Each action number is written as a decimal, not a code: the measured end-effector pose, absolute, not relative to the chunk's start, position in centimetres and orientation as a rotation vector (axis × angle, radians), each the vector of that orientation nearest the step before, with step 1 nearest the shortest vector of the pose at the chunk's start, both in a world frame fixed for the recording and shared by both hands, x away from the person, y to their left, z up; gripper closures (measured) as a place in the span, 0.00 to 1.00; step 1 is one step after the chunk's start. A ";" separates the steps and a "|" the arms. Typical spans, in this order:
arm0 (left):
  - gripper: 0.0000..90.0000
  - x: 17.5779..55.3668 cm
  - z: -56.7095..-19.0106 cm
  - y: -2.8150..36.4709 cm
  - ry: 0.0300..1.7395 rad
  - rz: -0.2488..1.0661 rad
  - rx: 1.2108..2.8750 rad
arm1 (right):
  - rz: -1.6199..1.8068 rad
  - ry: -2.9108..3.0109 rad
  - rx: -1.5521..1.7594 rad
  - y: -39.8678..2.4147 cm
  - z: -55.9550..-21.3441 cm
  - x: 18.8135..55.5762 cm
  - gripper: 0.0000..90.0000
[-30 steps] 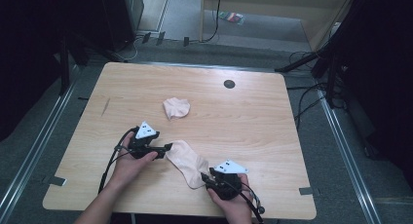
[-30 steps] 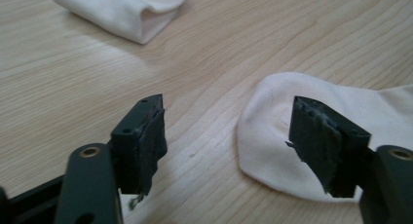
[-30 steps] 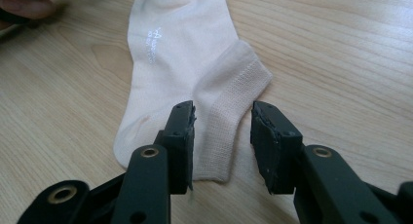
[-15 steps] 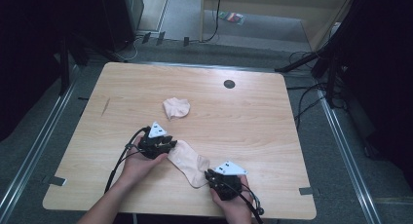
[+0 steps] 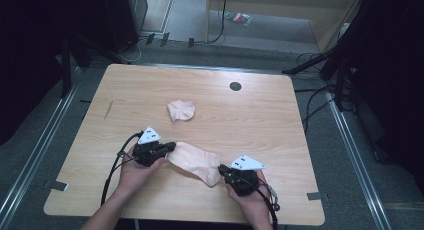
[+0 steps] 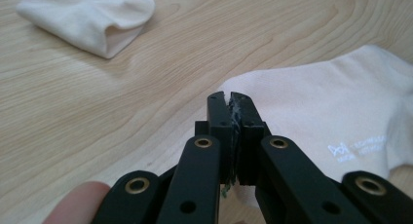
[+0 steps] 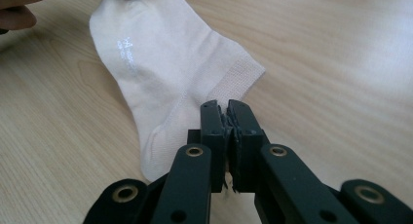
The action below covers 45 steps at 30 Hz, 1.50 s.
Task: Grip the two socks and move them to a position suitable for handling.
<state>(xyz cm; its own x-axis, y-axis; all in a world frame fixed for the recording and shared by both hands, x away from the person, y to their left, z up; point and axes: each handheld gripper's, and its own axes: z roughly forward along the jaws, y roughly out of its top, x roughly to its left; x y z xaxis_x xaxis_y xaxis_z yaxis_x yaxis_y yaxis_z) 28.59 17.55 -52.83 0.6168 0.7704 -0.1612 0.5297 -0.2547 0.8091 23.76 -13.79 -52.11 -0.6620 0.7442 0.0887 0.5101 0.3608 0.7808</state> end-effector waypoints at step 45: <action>0.99 24.2 -54.7 19.2 1.213 0.362 1.931 | 1.086 2.438 1.071 -10.6 -53.8 26.9 1.00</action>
<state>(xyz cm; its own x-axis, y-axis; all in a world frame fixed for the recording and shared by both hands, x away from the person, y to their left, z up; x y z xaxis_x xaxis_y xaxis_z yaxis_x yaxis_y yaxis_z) 24.17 19.18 -54.72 0.4972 0.8510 -0.1692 0.6190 -0.2114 0.7564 26.89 -10.62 -53.80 -0.6921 0.7197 0.0538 0.5214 0.4471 0.7268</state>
